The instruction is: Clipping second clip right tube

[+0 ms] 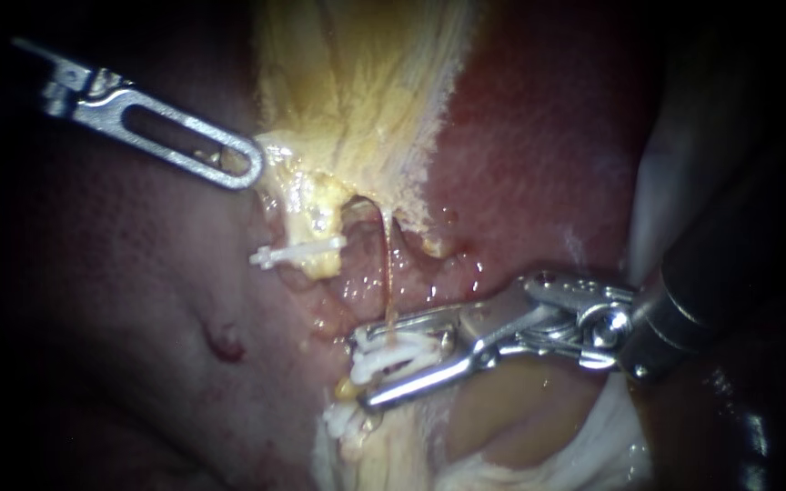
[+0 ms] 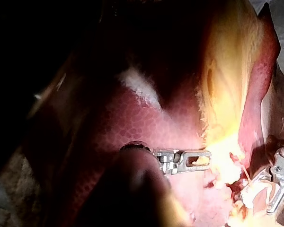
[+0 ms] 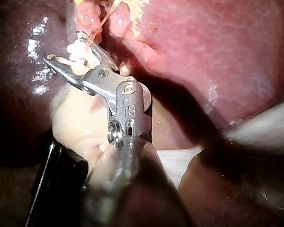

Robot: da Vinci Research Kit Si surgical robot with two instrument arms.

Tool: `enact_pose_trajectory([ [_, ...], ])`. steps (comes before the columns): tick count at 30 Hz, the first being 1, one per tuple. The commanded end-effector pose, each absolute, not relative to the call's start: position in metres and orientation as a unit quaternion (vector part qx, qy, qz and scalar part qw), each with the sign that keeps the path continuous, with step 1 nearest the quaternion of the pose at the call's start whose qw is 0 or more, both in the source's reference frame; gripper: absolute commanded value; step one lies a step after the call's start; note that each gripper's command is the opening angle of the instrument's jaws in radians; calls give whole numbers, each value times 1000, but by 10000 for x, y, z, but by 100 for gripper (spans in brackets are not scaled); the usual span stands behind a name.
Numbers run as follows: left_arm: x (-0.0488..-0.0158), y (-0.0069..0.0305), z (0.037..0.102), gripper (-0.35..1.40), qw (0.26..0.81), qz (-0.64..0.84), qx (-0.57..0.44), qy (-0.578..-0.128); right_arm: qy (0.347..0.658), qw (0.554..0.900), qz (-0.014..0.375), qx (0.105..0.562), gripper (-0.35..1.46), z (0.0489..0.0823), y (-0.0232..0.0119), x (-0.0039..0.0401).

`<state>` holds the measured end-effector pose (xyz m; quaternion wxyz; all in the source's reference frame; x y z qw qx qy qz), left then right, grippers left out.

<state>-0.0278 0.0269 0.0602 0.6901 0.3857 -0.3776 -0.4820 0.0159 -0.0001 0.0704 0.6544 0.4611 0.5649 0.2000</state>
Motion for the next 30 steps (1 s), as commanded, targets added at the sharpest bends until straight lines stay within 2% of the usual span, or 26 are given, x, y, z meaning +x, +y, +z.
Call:
enact_pose_trajectory([
  [1, -278, 269, 602, -35, 690, -482, 386, -378, 566, 652, 203, 462, 49, 702, -2, 160],
  [17, -278, 269, 602, -35, 690, -482, 386, -378, 580, 616, 183, 501, 49, 669, -2, 162],
  [27, -279, 269, 602, -35, 690, -482, 386, -378, 579, 616, 190, 500, 44, 671, 3, 161],
  [30, -279, 269, 602, -35, 690, -482, 386, -378, 578, 615, 192, 501, 37, 674, 6, 160],
])
